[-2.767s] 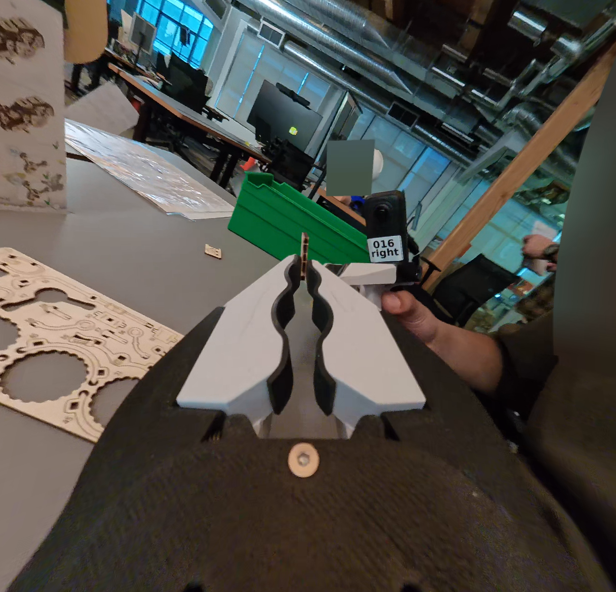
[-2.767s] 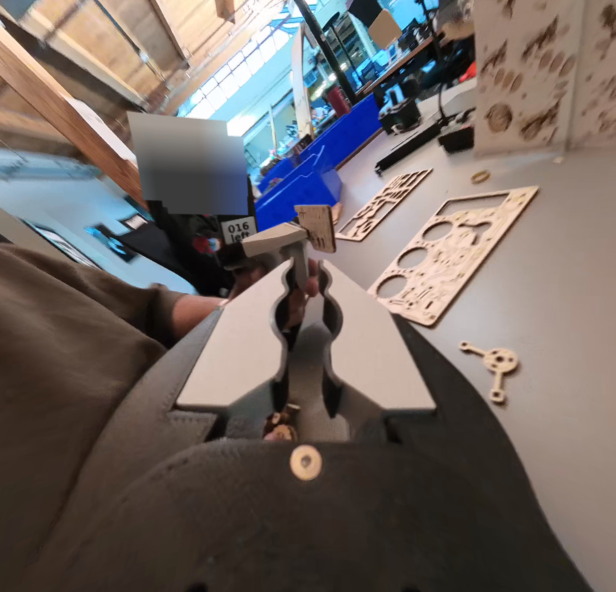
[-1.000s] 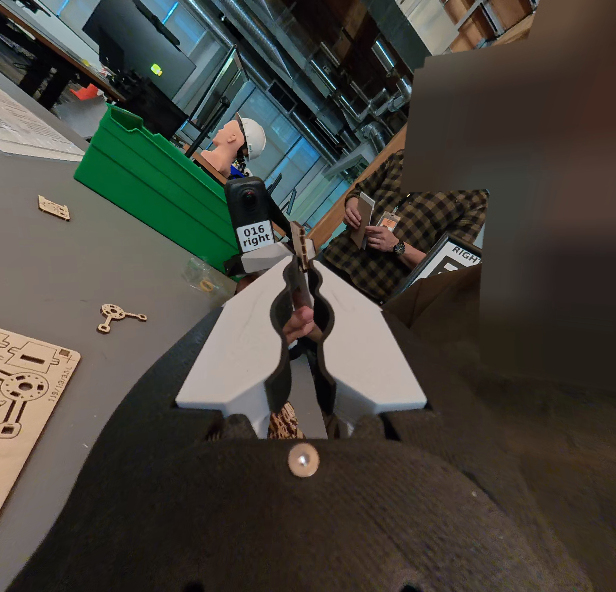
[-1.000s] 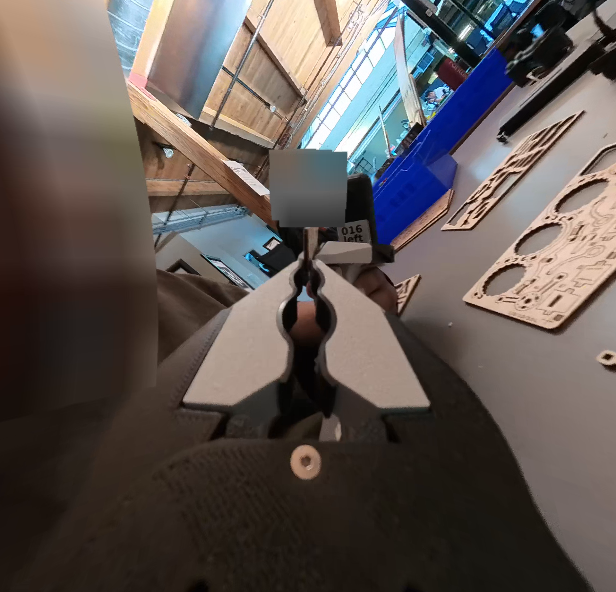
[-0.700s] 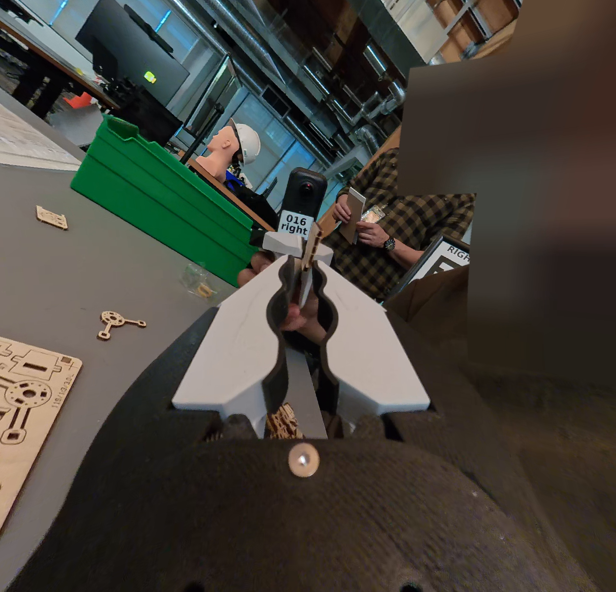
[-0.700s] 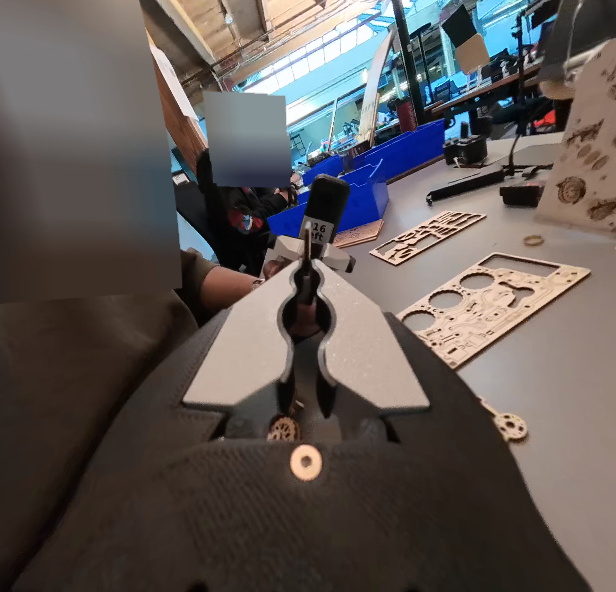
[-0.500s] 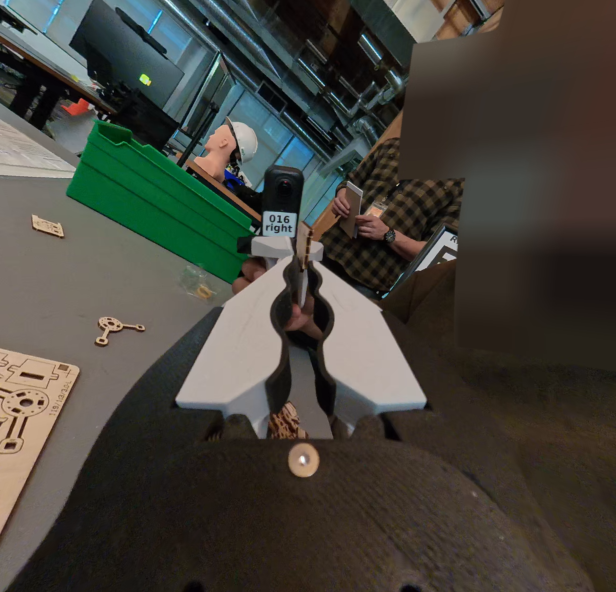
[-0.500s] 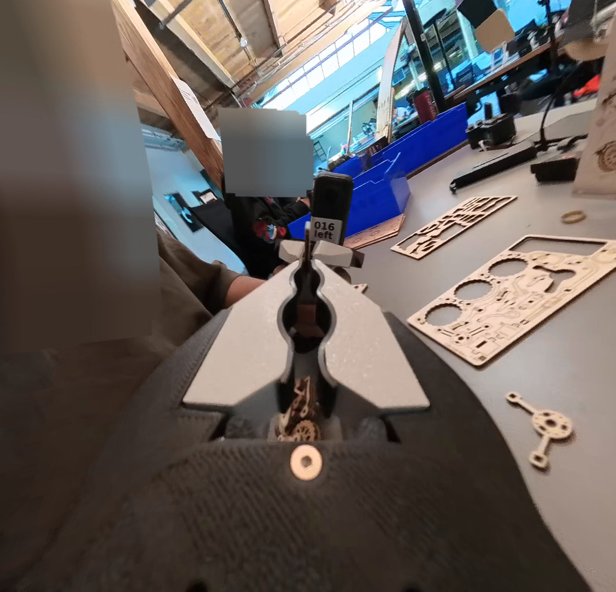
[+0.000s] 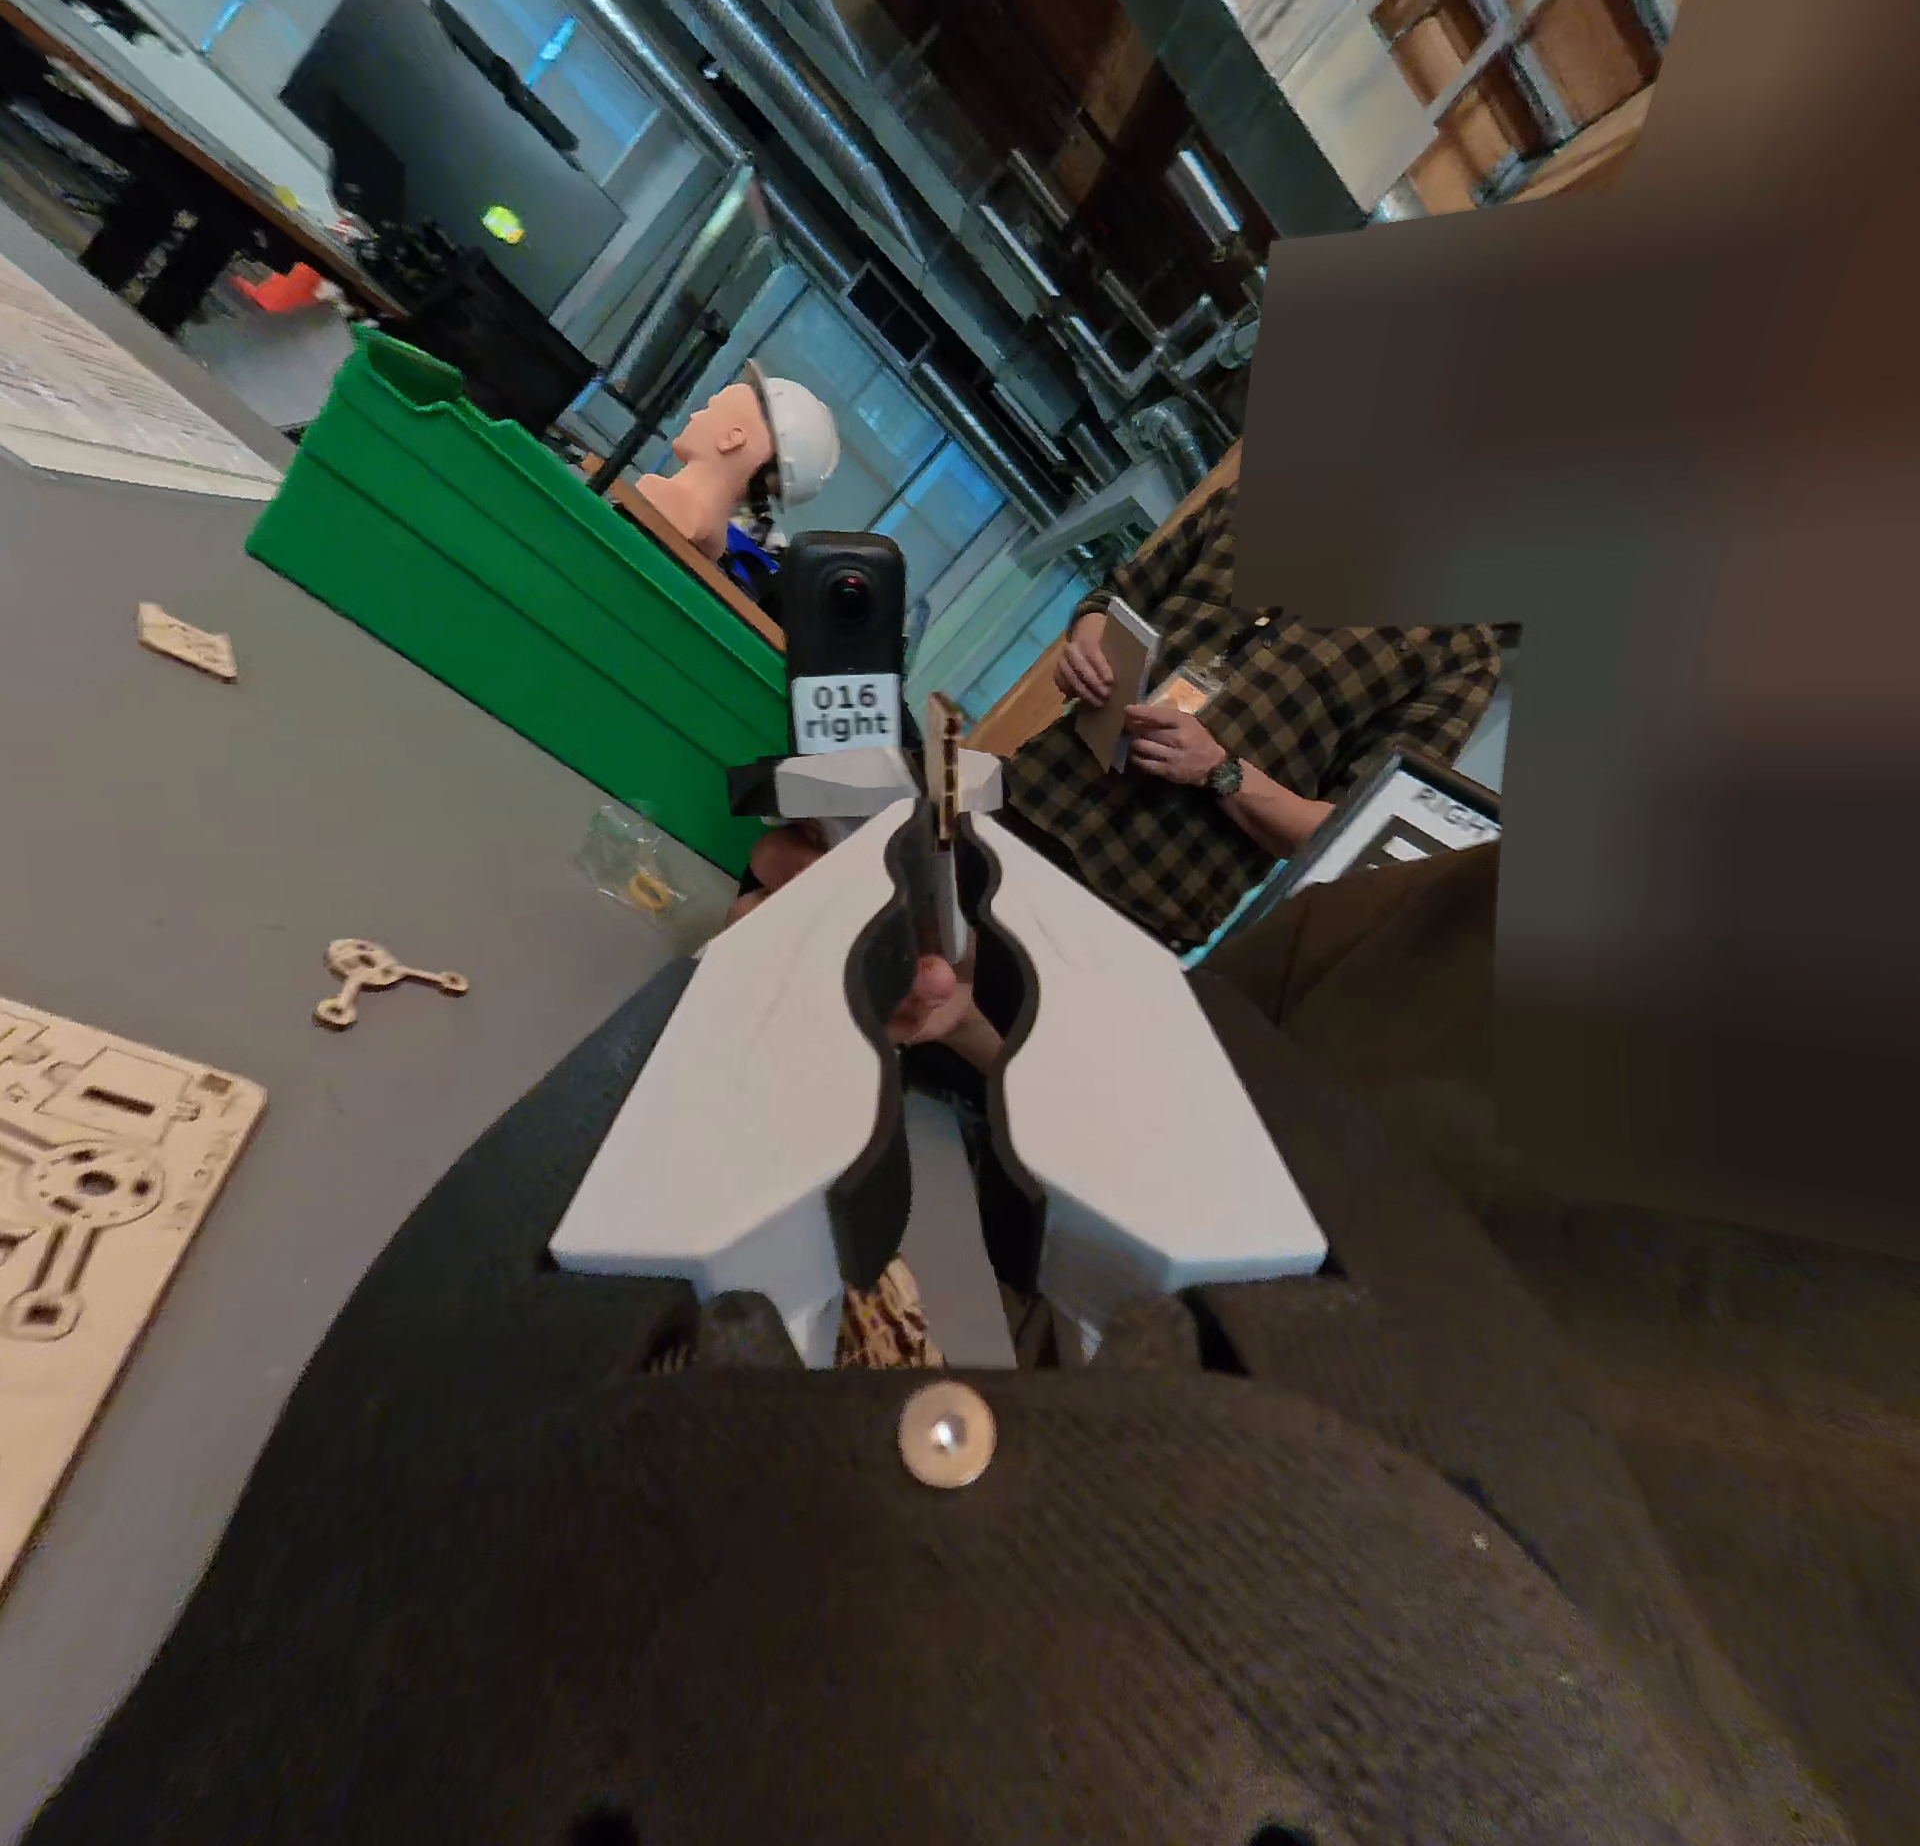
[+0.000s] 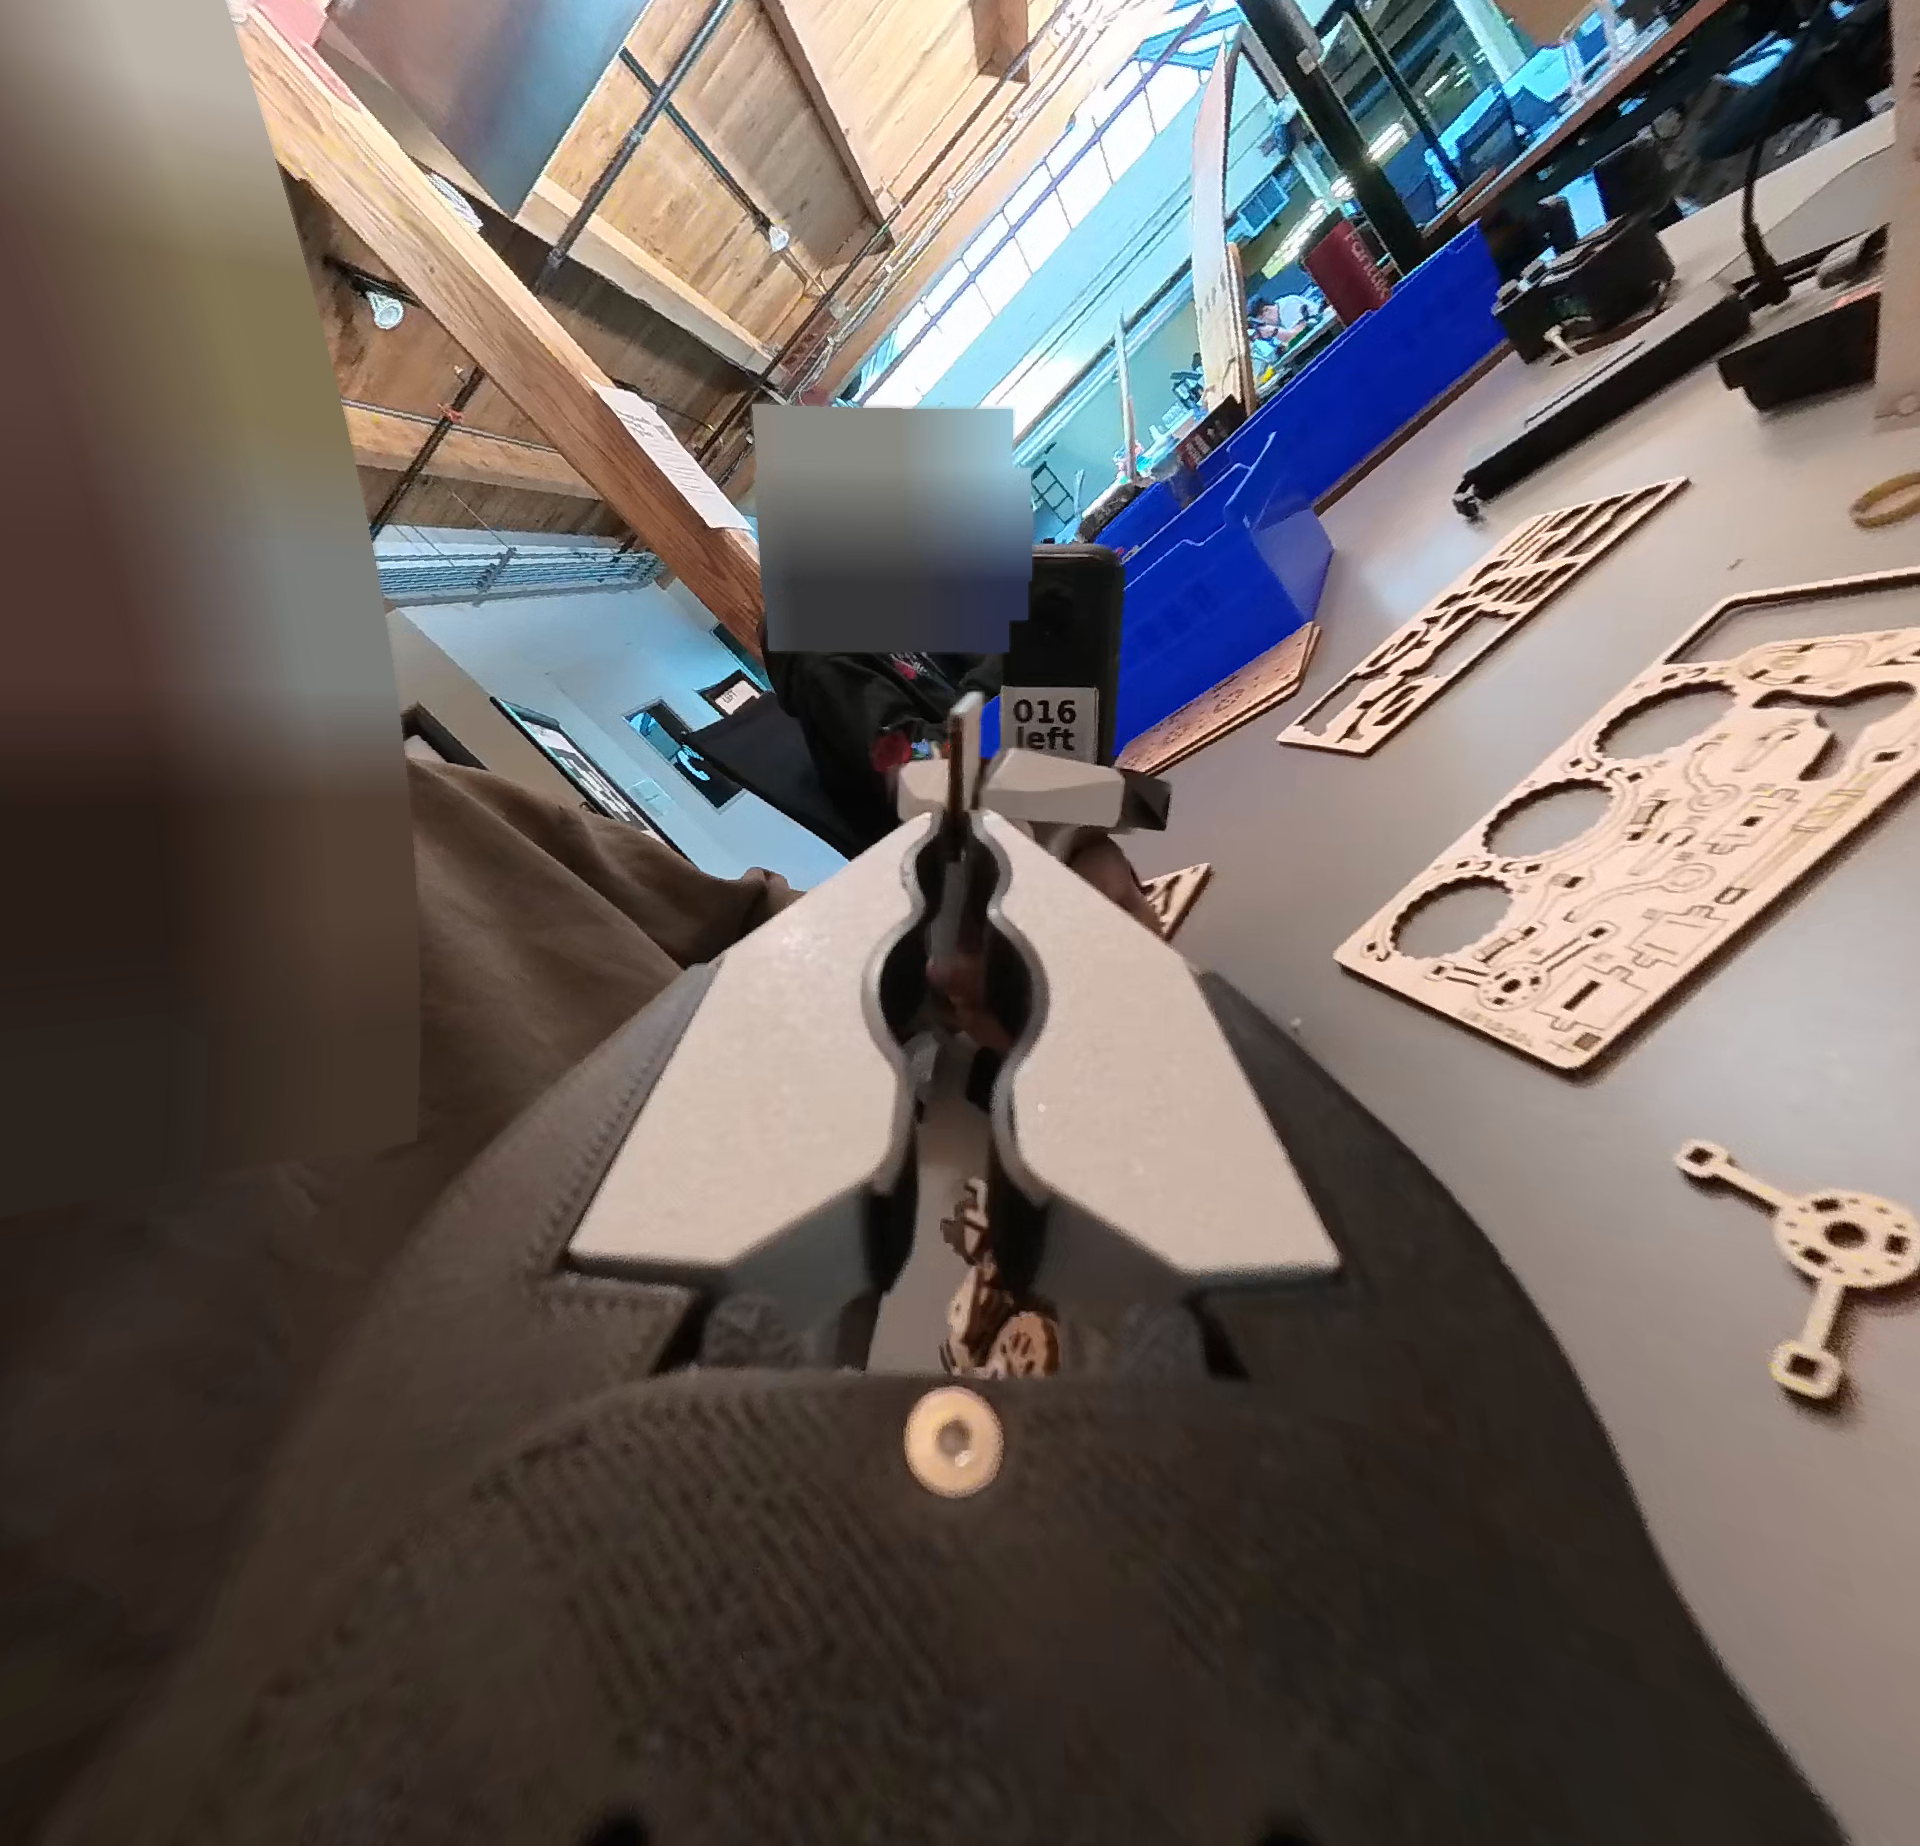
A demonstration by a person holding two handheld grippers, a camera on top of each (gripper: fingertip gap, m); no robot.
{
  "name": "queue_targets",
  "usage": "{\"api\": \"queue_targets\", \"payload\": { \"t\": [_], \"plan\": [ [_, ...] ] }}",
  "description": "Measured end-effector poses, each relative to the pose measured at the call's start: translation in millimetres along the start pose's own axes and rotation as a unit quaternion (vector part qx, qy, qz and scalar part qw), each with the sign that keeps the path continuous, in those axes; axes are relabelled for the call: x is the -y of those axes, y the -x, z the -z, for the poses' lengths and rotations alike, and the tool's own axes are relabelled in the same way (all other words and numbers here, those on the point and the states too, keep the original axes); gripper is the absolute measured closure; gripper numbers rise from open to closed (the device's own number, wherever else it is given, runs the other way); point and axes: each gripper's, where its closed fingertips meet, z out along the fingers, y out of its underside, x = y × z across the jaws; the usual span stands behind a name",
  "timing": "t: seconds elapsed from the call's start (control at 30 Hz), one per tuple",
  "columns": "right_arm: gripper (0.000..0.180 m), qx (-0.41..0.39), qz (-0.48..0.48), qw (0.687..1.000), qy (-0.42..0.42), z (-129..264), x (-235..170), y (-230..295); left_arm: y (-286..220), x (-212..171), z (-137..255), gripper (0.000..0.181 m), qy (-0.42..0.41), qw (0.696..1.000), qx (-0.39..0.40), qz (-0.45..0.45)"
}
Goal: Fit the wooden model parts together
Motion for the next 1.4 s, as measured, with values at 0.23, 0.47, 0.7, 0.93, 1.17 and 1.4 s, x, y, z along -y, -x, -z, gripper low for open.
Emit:
{"api": "queue_targets", "payload": {
  "t": [0.23, 0.47, 0.7, 0.93, 1.17, 1.4],
  "plan": [
    [0.155, -0.158, 0.22, 0.962, 0.033, 8.7, 8.2, -24.7, 33.8, 2.6, 6.5, 0.181, -0.015, 0.994, 0.093, 0.048],
    [0.154, -0.278, 0.615, 0.7, 0.235, 12.0, -27.9, -51.9, 65.5, -17.1, 12.5, 0.18, 0.019, 0.977, 0.164, 0.138],
    [0.162, -0.283, 0.638, 0.661, 0.275, 10.4, -39.5, -57.8, 63.4, -26.8, 8.0, 0.18, 0.053, 0.976, 0.177, 0.114],
    [0.164, -0.287, 0.625, 0.671, 0.276, 10.8, -39.8, -59.0, 63.3, -28.9, 7.2, 0.18, 0.07, 0.976, 0.197, 0.067],
    [0.165, -0.292, 0.598, 0.693, 0.276, 9.9, -40.3, -59.0, 64.4, -27.7, 7.8, 0.18, 0.074, 0.972, 0.222, 0.017],
    [0.167, -0.303, 0.602, 0.689, 0.267, 10.9, -31.5, -54.4, 66.8, -18.9, 11.9, 0.18, 0.066, 0.969, 0.237, -0.01]
  ]
}}
